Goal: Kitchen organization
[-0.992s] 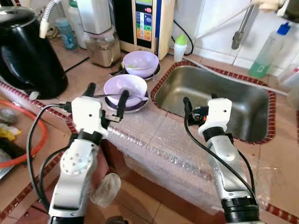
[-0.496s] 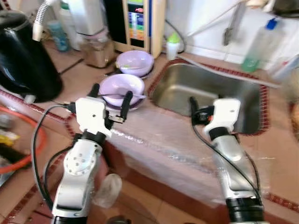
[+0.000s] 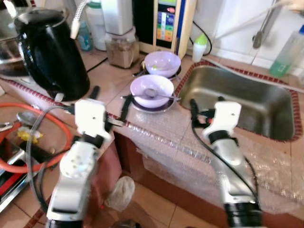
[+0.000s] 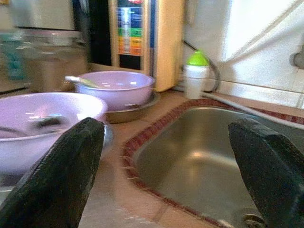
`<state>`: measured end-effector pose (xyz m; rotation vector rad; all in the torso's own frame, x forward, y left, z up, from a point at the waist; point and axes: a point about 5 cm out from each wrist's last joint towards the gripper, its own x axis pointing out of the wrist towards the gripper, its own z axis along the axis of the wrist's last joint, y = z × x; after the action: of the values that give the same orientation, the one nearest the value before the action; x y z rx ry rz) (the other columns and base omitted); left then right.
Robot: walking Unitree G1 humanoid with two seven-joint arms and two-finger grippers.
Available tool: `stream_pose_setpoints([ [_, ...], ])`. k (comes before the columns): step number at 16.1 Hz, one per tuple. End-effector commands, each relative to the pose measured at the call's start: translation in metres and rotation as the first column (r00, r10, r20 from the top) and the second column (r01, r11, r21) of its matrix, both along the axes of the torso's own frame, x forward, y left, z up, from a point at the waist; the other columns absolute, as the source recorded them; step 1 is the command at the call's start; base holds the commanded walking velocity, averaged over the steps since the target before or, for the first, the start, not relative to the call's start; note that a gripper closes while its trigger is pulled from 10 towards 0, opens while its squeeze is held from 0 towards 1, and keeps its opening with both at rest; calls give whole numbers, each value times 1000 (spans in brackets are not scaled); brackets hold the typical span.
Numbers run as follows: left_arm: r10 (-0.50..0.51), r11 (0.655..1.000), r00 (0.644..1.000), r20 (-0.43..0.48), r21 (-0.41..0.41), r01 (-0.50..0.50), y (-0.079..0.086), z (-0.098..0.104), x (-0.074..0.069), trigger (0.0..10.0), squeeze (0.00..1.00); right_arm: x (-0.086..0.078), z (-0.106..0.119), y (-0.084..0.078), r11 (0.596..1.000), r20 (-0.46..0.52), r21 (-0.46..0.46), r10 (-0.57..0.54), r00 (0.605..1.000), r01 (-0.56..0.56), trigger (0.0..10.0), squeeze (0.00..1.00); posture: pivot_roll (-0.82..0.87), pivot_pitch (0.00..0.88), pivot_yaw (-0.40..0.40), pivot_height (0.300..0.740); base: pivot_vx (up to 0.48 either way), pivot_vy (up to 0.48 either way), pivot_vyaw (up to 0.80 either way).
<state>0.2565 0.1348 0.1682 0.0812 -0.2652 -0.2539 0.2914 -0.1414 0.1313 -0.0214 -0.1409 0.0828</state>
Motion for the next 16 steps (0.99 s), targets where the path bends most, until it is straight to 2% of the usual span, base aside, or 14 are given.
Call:
stream_pose_setpoints([
  [1,-53,999,999,1,0,53,-8,1,-1,10000,0,0,3,-7,999,12,-2,-33,999,33,10000,0,10,0,50,740,0,0,0],
  [2,-62,998,998,2,6,62,-9,1,-2,10000,0,1,3,-8,999,8,-6,-37,999,37,10000,0,7,0,48,740,0,0,0],
  [5,-89,996,996,11,4,89,-13,2,-2,10000,0,2,4,-9,999,12,-8,-38,999,38,10000,0,8,0,46,740,0,0,-690],
  [9,-101,995,995,15,4,101,-15,3,-2,10000,0,2,3,-7,999,15,-11,-34,999,35,10000,0,9,0,48,740,0,0,0],
  [16,-121,993,992,16,12,121,-18,2,-2,10000,0,3,3,-6,999,16,-16,-34,999,34,10000,0,2,0,48,740,275,0,0],
])
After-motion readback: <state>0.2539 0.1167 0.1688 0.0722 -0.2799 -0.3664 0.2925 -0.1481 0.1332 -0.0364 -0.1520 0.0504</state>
